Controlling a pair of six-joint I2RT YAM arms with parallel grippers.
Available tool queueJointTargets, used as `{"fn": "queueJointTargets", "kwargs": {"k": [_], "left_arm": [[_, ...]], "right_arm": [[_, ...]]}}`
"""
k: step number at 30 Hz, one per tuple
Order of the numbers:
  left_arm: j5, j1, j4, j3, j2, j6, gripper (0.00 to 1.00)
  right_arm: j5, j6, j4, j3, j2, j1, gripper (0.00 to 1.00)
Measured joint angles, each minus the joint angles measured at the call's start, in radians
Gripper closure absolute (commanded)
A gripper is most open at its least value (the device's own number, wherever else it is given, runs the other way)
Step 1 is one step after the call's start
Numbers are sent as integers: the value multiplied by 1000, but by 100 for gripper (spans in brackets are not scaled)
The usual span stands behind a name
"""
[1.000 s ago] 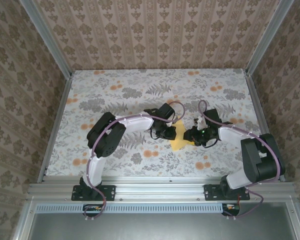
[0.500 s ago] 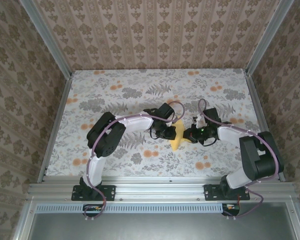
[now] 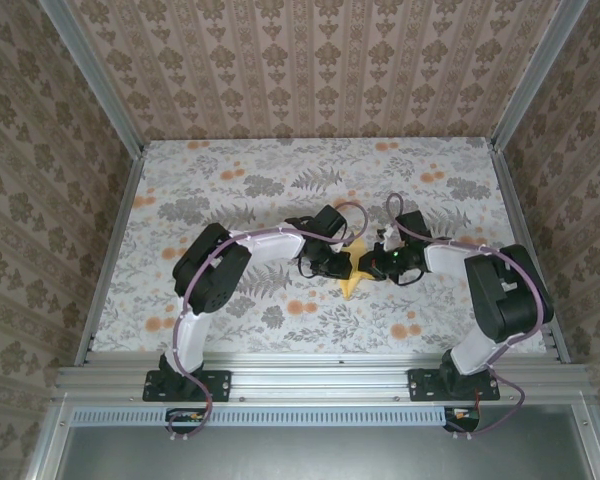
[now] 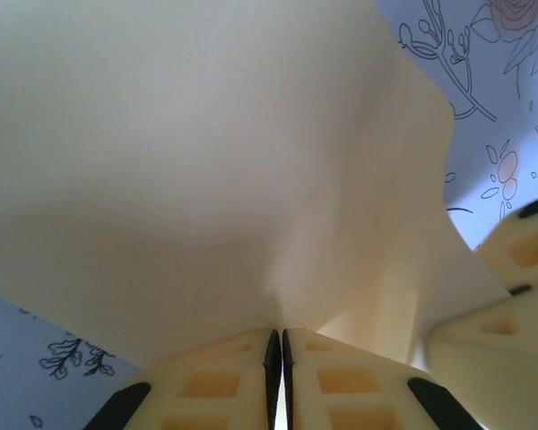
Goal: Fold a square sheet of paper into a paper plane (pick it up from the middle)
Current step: Third fold the triangle at the center of the table.
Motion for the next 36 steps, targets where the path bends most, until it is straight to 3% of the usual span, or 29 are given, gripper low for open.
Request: {"fn": "queueJointTargets", "kwargs": {"k": [22, 36], "left_arm": [[40, 55, 15, -34, -36, -12, 78], [69, 120, 14, 8, -33, -11, 80]], "right_arm": [[27, -8, -18, 54, 89, 19, 91], [31, -8, -18, 63, 94, 27, 89]]}}
